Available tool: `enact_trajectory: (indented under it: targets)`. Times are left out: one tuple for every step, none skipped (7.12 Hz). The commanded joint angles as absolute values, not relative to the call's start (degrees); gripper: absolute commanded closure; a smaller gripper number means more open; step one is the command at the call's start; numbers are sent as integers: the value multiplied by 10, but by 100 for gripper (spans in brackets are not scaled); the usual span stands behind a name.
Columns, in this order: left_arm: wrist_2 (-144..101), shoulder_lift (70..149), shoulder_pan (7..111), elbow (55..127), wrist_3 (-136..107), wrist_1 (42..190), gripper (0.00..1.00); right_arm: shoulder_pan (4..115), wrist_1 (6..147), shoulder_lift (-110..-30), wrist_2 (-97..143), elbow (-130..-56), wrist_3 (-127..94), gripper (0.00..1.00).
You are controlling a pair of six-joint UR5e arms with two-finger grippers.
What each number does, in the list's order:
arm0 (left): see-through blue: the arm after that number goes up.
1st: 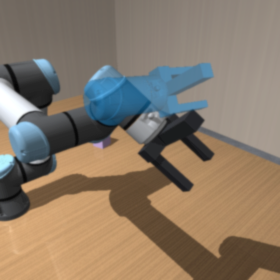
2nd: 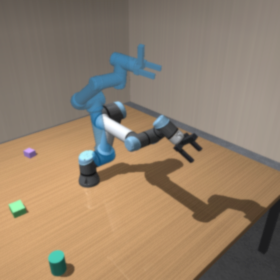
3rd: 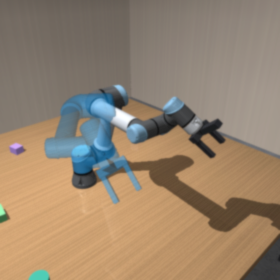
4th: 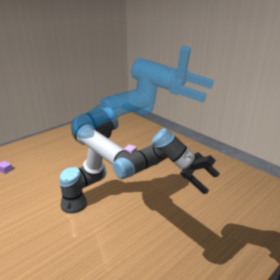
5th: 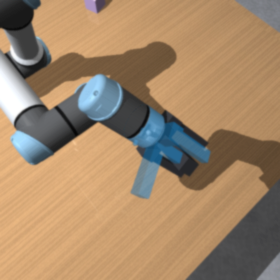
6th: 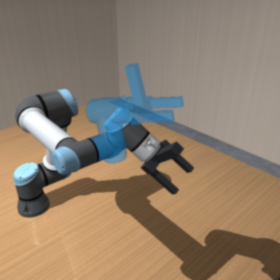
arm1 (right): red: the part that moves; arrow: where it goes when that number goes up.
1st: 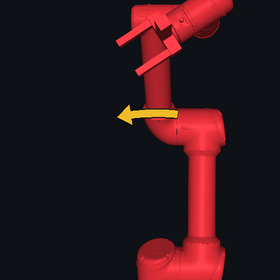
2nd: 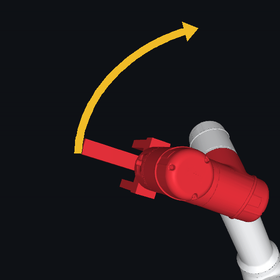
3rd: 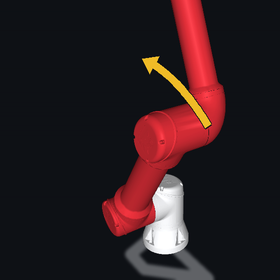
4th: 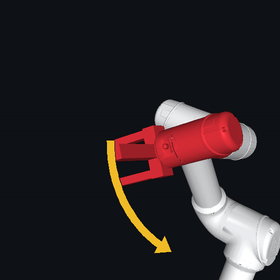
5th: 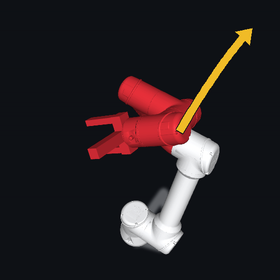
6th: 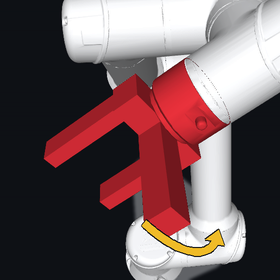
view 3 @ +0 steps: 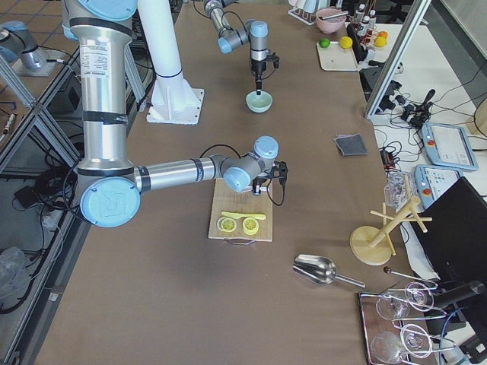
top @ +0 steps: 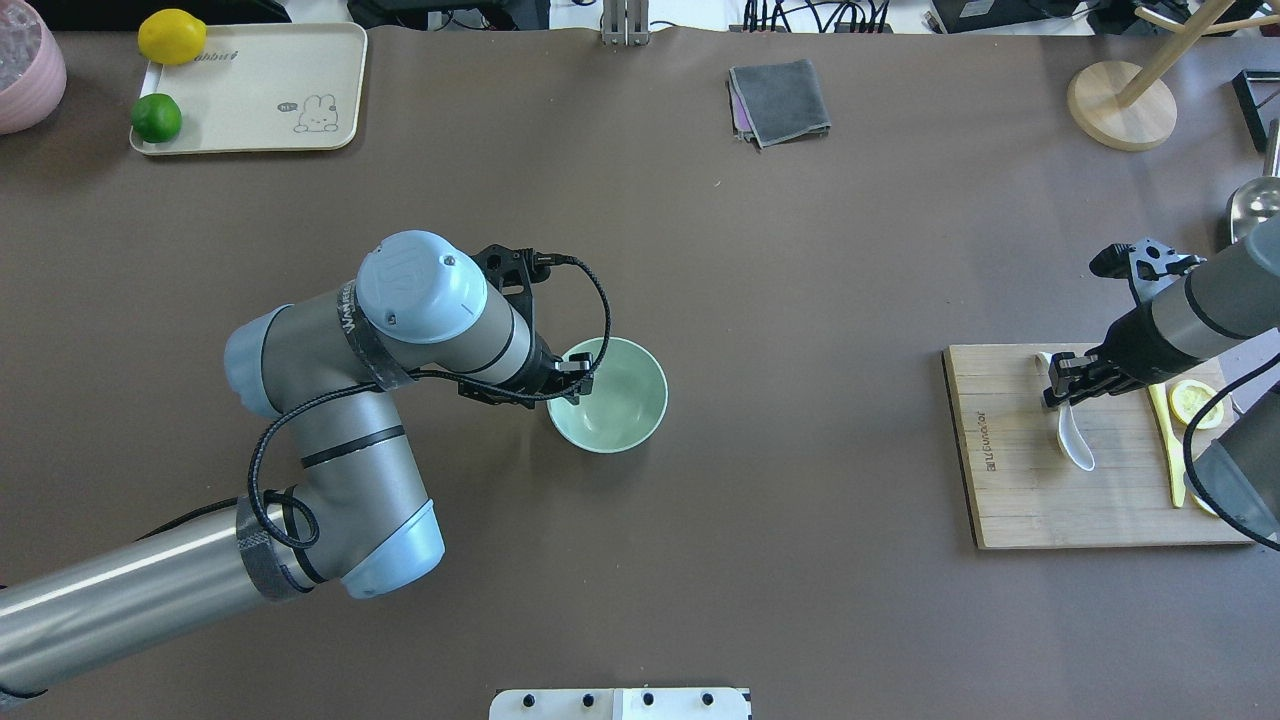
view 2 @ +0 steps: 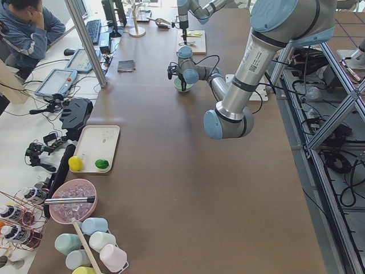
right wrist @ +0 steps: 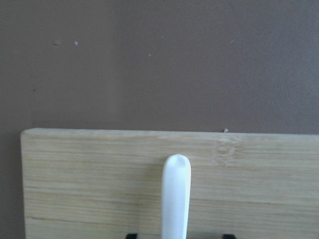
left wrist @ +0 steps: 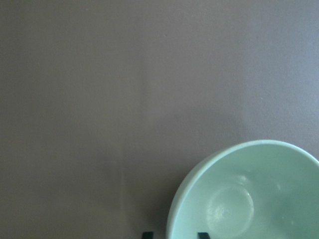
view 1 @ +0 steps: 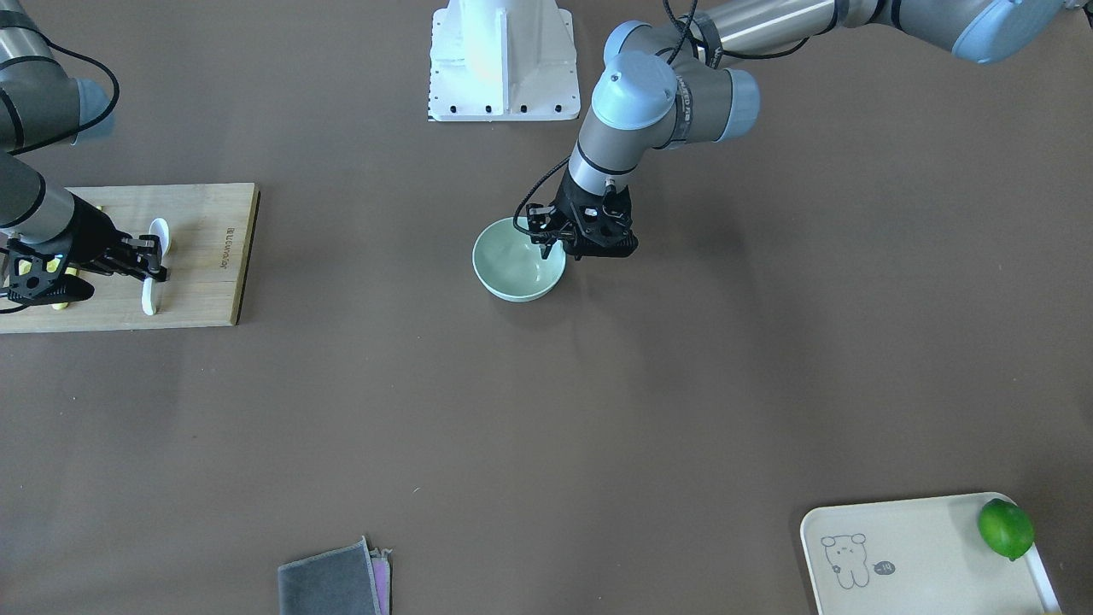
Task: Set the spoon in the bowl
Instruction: 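Grip the bowl rim with the left gripper while the right grasps the spoon, then lift the spoon with the right gripper while the left gripper withdraws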
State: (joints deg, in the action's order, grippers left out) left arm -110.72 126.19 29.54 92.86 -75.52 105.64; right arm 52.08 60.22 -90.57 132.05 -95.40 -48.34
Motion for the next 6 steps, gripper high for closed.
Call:
enact_trajectory:
  targets:
    - [-1109,1252,302,956,-750,1056,9,524,611,-887,1335,-968,-495,100]
    - [-1114,1205,324,1003,-740,1056,4,520,653,-829,1332,-977,-557,100]
    - [-1126,1149,338,1059,-686,1056,4,495,710,-756,1320,-982,-622,100]
    - [-1144,1093,367,1088,-649,1056,4,463,754,-690,1278,-980,-677,100]
    - [-1167,1057,398,1100,-596,1057,4,431,785,-633,1254,-976,-732,100]
    - [-1188,1023,440,1101,-541,1061,4,406,799,-595,1228,-974,-783,100]
